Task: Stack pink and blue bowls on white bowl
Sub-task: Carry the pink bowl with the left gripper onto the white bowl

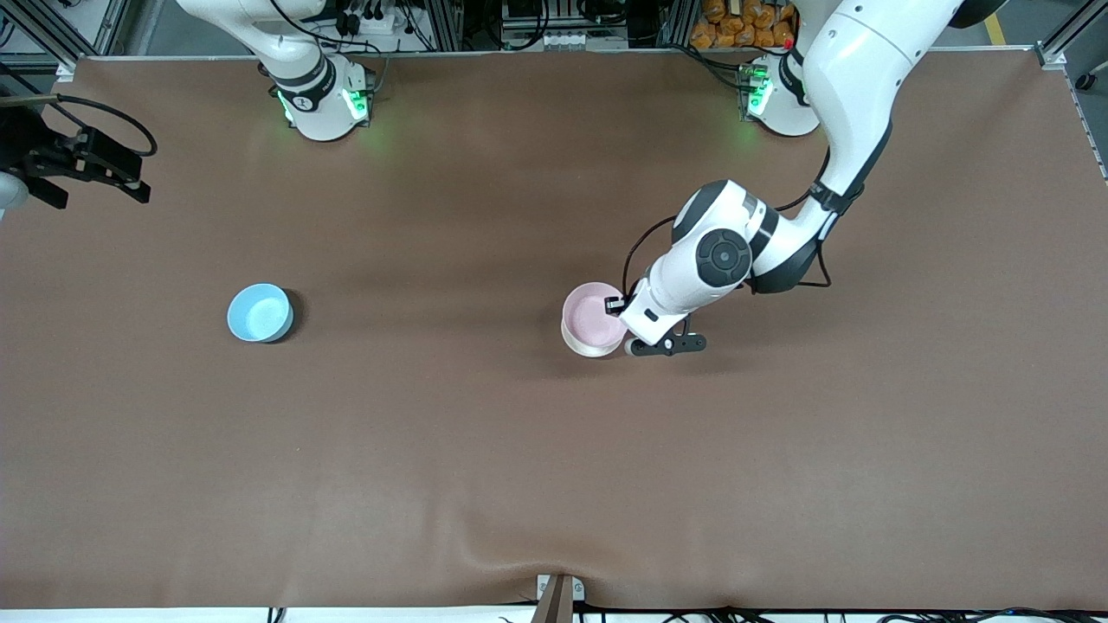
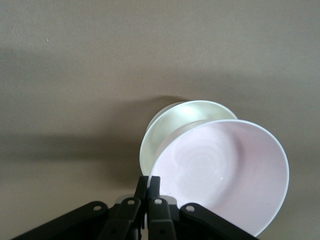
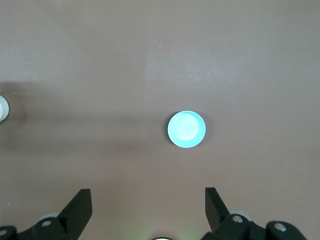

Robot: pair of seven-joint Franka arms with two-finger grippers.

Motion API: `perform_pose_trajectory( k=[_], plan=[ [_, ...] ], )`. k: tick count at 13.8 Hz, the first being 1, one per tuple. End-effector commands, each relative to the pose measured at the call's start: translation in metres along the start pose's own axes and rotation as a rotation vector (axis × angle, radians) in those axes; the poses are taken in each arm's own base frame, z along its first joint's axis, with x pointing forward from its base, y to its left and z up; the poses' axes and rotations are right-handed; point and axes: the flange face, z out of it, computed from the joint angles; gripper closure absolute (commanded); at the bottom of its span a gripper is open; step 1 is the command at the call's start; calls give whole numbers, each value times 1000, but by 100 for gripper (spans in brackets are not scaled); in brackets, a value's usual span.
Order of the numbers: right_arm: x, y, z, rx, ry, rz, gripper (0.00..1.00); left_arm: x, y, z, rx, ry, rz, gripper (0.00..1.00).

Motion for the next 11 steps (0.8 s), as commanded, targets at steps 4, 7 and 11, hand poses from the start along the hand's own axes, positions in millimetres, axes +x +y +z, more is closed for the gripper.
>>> perform_pose_trajectory(
  k=[4,7,11],
  plan=[
    [0,1,-3,17,-1,11,0,7,7,19,4,-2,-14,100],
    [0,1,-3,17,-1,11,0,14,3,19,4,4,-26,0],
    [0,1,-3,17,-1,11,0,38,-36,-77,92,101,-33,0]
  ],
)
